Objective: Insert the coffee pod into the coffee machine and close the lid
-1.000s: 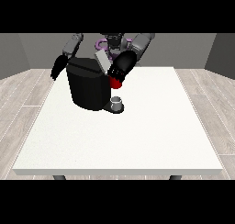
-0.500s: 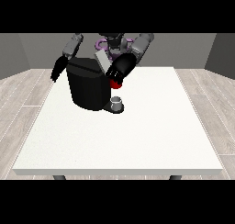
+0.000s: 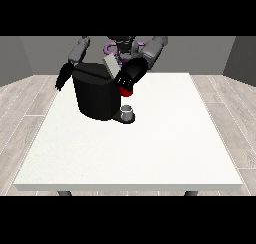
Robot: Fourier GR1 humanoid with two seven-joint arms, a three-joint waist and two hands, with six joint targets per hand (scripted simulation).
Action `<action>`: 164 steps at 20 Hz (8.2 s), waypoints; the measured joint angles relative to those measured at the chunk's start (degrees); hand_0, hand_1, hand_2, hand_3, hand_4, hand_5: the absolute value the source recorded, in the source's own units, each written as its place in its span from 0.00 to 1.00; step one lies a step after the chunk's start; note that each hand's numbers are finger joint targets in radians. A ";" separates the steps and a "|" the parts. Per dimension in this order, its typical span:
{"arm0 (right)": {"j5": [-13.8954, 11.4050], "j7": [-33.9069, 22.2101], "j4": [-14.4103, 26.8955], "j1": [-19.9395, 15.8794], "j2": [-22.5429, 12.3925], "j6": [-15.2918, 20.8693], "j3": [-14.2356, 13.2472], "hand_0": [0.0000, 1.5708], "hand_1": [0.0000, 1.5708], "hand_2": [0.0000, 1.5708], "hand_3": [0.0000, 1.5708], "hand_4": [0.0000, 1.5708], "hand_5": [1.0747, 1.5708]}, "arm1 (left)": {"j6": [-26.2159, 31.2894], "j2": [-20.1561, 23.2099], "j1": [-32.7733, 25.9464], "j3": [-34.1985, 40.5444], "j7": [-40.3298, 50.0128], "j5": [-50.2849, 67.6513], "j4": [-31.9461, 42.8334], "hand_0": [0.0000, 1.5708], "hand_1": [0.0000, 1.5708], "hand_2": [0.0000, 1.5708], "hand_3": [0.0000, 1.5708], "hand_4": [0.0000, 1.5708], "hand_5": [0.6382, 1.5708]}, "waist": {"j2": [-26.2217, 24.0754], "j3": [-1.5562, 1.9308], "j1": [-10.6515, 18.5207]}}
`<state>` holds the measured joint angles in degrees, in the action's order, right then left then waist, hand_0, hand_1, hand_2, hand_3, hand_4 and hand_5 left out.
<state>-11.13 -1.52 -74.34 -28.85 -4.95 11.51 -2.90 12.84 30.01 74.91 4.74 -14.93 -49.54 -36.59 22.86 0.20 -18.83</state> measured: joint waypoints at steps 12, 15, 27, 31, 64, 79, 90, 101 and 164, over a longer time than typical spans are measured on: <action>-0.93 -0.56 -0.31 -0.22 -0.08 0.81 0.12 0.00 0.00 0.00 0.00 0.07 1.00 | -1.75 1.89 0.71 -0.45 -2.55 -2.34 0.77 0.00 0.00 0.31 0.24 0.00 1.00 | 0.50 0.06 0.38; -0.78 -0.48 0.25 0.21 0.12 0.98 -0.12 0.00 0.00 0.00 0.00 0.11 1.00 | -1.42 1.43 0.64 -0.45 -1.93 -2.59 1.16 0.00 0.00 0.21 0.14 0.00 1.00 | -0.30 0.03 0.60; 2.68 2.99 8.81 7.71 -1.41 -0.20 -5.08 0.00 0.00 0.00 0.00 0.00 1.00 | 1.26 -7.16 -9.27 -0.93 1.01 -0.29 -0.83 0.00 0.00 0.08 0.00 0.00 1.00 | -12.77 -0.17 9.54; 2.92 3.72 9.97 12.31 -0.84 -0.25 -5.28 0.00 0.00 0.00 0.00 0.00 1.00 | 0.75 -13.80 -14.53 4.98 -0.23 7.90 -1.26 0.00 0.00 0.00 0.00 0.27 1.00 | -18.77 -0.26 12.91; 8.89 -3.34 2.46 7.71 -5.33 -11.35 -5.20 0.00 0.00 0.00 0.00 0.00 1.00 | 4.25 -29.76 -51.17 8.97 3.08 36.22 -17.17 0.00 0.00 0.00 0.00 0.23 1.00 | -35.51 -0.19 28.62; 14.21 -4.55 11.11 -1.84 -5.14 -12.19 -8.15 0.00 0.00 0.00 0.00 0.00 1.00 | 2.58 -29.24 -57.37 3.86 9.03 41.02 -36.15 0.00 0.00 0.00 0.00 0.24 1.00 | -26.59 -0.19 29.28; 12.67 -3.10 13.98 -7.20 -3.37 -12.50 -4.68 0.00 0.00 0.00 0.00 0.00 1.00 | 1.82 -26.13 -60.06 4.48 10.23 43.01 -42.51 0.00 0.00 0.00 0.00 0.19 1.00 | -22.59 -0.22 27.52; 10.37 -3.45 16.76 -14.41 -4.73 -12.02 -3.55 0.00 0.00 0.00 0.00 0.08 1.00 | 1.60 -23.98 -60.86 4.86 8.35 43.83 -42.78 0.00 0.00 0.00 0.00 0.24 1.00 | -18.62 -0.08 28.03; 2.14 -2.22 9.48 -31.23 -1.52 -9.33 1.99 0.00 0.00 0.00 0.00 0.17 1.00 | 4.89 -25.63 -52.72 -0.61 9.00 45.08 -45.74 0.00 0.00 0.00 0.00 0.17 1.00 | -8.11 -0.21 42.27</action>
